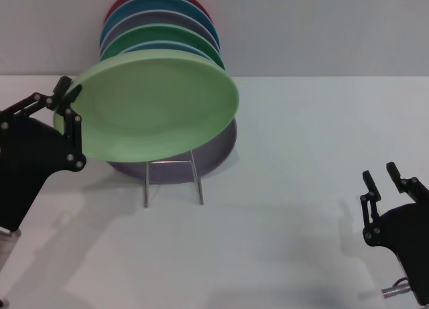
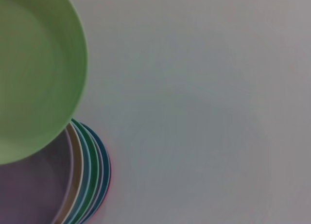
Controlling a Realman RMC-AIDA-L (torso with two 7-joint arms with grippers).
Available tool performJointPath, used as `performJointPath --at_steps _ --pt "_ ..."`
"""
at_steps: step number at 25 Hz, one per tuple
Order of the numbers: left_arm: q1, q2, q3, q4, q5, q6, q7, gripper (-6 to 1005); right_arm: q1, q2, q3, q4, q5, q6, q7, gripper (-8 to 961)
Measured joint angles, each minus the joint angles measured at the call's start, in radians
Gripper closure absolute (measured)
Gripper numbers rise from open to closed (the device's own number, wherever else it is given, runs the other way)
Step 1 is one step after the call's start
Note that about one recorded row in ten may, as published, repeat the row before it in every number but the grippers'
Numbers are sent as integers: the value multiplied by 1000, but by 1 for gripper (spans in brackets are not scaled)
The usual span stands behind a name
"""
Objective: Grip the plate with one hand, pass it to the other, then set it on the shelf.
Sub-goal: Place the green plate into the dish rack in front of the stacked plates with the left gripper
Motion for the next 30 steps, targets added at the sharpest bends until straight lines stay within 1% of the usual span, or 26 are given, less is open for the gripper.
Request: performJointPath --at_steps 5,10,19,30 --pt "-39 2 2 30 3 -31 -3 958 0 0 5 1 1 1 0 674" --pt "-59 6 11 55 25 -41 -10 957 0 0 5 1 13 0 0 673" --pt "-79 9 43 110 27 -43 -49 955 -1 -1 6 -1 24 0 -6 676" --pt "-98 7 76 115 27 -102 -51 954 -5 -2 7 -1 25 0 -9 676"
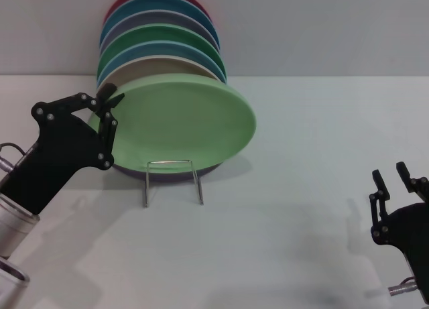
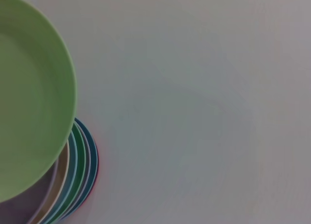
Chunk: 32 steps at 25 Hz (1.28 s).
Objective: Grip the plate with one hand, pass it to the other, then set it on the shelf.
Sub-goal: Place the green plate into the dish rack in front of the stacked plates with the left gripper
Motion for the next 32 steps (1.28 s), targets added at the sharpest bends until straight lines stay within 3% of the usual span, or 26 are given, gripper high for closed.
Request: performJointPath --at_steps 15,31,32 --pt "-5 0 64 1 0 -119 -1 951 -2 2 1 5 0 0 -39 676" --pt "-5 0 48 2 -7 -156 -61 949 8 2 9 5 0 28 -37 677" --pt "-1 1 41 2 -7 -145 -63 914 9 2 10 5 0 32 -37 677"
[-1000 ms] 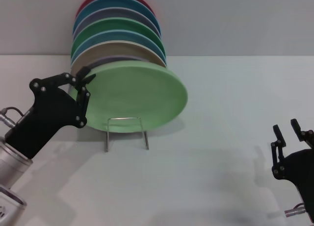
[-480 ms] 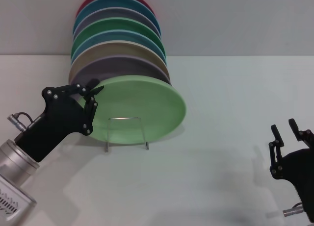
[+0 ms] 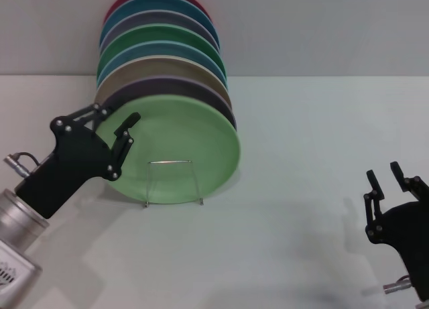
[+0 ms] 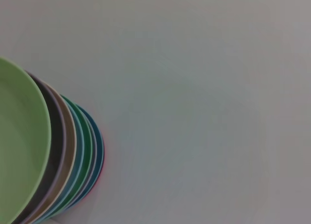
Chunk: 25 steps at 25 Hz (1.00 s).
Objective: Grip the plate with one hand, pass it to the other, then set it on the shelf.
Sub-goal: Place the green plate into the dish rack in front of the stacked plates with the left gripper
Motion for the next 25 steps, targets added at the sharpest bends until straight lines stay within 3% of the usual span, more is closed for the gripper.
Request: performJointPath --at_steps 7,10,13,17,18,25 --pt "49 1 -36 -2 -3 130 -3 647 10 -1 22 0 0 17 3 676" --pt "92 1 -102 -16 -3 238 -65 505 13 -2 38 -1 0 15 24 676" --pt "129 -2 -242 -52 -3 292 -297 499 21 -3 88 -8 0 -5 101 676" --pt "153 -6 -347 -87 -3 247 -450 492 40 -6 121 -36 -1 -23 198 676" --pt "168 -8 -379 -117 -3 184 -515 490 59 -6 134 -75 -2 -33 276 677" --pt "197 -11 -387 -168 -3 25 -568 289 139 -7 185 -241 -2 -25 550 645"
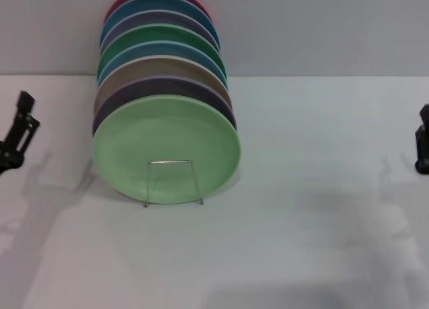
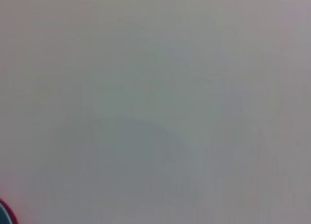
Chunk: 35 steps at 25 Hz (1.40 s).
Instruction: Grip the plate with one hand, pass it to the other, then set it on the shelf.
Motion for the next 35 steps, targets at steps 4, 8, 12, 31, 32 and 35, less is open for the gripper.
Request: performJointPath --at_steps 4,8,12,31,32,35 --pt "4 -1 0 -33 -1 -119 -9 143 47 -1 -4 -140 -4 14 230 582" --pt "12 -1 -9 -61 -3 -174 -2 146 59 -1 -1 -169 -1 17 277 518" --pt "18 -3 -23 -73 -4 -189 -2 148 67 1 0 -169 0 34 265 325" --pt "25 -1 -77 -69 -14 -195 4 150 154 0 17 -184 -2 110 265 330" --pt "26 -1 -79 -69 -14 -196 4 150 157 0 17 -184 -3 114 266 331" --pt "29 -2 -81 -69 -14 -197 4 150 164 0 17 -184 -3 121 270 330"
